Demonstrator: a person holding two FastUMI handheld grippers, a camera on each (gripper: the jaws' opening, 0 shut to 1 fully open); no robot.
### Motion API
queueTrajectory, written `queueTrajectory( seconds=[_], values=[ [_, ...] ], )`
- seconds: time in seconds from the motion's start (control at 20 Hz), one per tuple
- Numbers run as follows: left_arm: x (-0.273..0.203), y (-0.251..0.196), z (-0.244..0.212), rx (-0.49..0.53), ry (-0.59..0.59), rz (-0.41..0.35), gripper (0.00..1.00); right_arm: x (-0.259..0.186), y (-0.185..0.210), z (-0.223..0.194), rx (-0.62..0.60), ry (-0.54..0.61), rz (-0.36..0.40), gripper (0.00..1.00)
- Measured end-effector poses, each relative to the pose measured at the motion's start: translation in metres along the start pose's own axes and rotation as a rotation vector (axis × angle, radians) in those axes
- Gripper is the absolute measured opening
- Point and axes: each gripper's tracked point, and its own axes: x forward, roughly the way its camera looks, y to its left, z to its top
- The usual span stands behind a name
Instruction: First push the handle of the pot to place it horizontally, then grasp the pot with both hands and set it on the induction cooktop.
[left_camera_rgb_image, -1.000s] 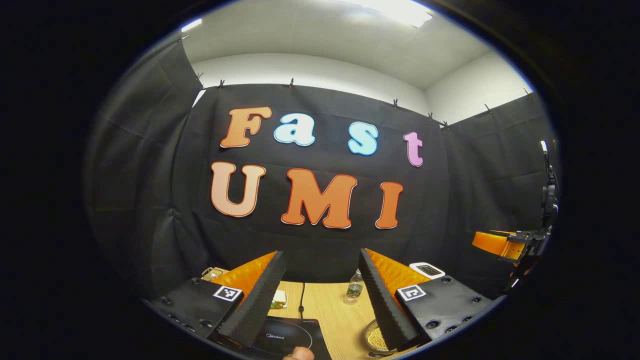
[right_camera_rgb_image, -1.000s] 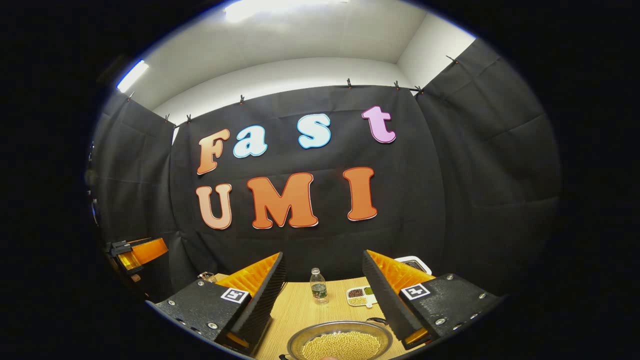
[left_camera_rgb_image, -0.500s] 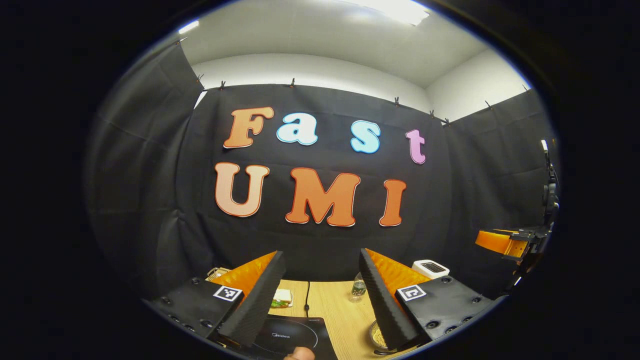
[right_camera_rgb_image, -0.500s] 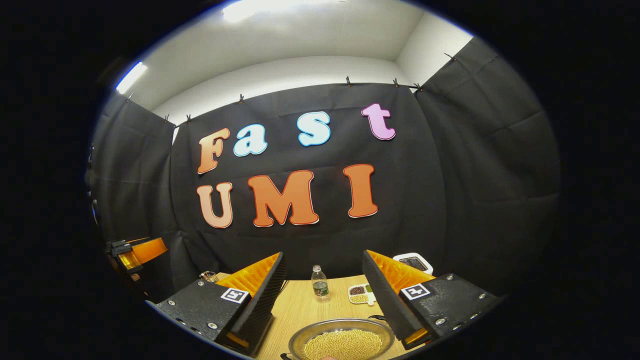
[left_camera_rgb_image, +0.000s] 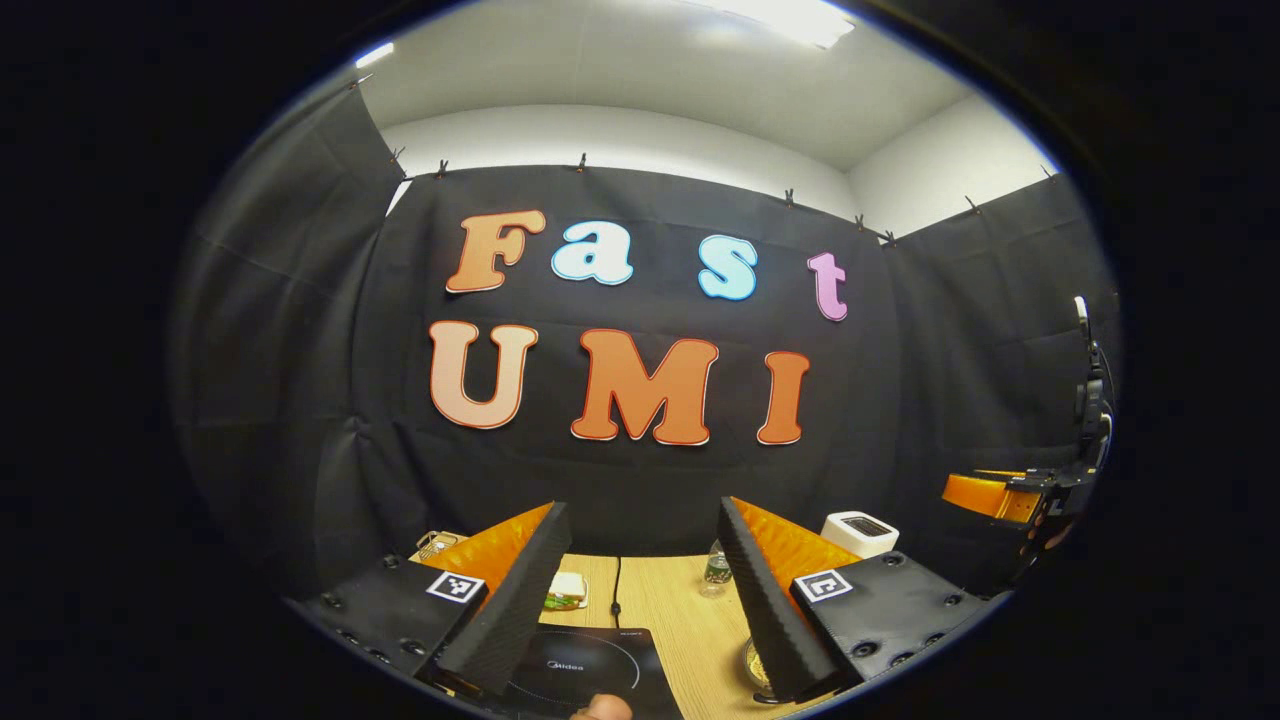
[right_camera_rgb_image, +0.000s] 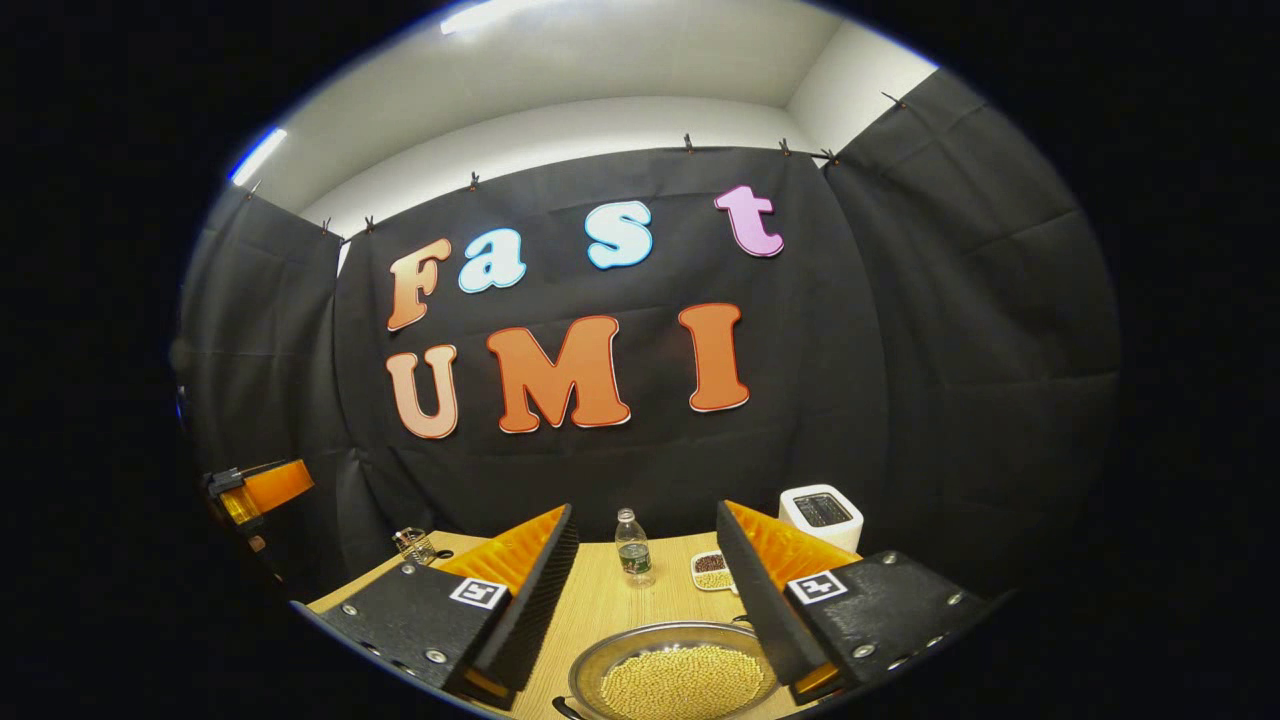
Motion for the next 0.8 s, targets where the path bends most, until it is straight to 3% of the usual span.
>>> queueTrajectory(
  seconds=[0.15,0.45,0.65,0.8],
  values=[
    [-0.004,0.002,0.001,0.014,-0.008,0.01,0.97,-0.004,-0.003,-0.011,-0.004,0.005,-0.002,0.57],
    [-0.01,-0.002,-0.003,0.033,-0.011,-0.002,0.96,-0.014,-0.011,-0.047,0.002,0.046,-0.02,0.16],
    [-0.011,0.003,-0.009,0.022,-0.001,0.001,0.97,-0.024,-0.015,-0.08,0.005,0.1,-0.017,0.0],
    [-0.01,0.007,-0.014,0.016,0.007,0.009,0.97,-0.033,-0.019,-0.109,-0.002,0.146,-0.022,0.0]
  ],
)
